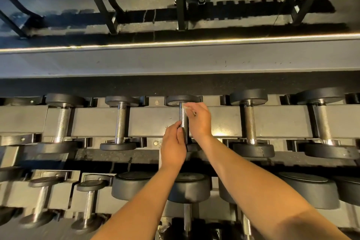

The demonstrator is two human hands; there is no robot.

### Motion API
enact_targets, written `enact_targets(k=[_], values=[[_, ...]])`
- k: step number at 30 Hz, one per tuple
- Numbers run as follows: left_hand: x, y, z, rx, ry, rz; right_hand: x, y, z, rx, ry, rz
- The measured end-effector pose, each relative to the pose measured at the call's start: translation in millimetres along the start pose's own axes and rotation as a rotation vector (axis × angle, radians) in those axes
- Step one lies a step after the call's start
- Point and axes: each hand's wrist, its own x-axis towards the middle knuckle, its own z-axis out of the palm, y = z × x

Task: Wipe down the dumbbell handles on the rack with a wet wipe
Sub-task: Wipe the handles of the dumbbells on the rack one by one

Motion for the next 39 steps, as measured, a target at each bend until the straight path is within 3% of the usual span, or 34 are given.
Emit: enact_targets(k=[8,12,16,20,25,31,39], values=[[-3,-2,0,-0.011,0.028,-0.061,-27,27,-13,-0.222,-0.051,-0.099],[-2,-4,-1,0.029,0.021,-0.043,-5,11,-6,-0.182,-0.072,-0.090],[-1,-4,-3,0.012,0.020,-0.066,-7,7,10,-0.322,-0.108,-0.132],[-3,2,-4,-0.037,0.023,-0.088,-32,29,-10,-0.428,-0.183,-0.119],[-4,-1,-4,-0.051,0.034,-0.095,-29,35,-31,-0.468,-0.414,-0.122],[-1,-3,-4,-0.010,0.023,-0.060,-2,8,-3,-0.194,-0.087,-0.079],[-1,1,-6,0.043,-0.003,-0.050,-32,24,-4,-0.381,-0.127,-0.046]])
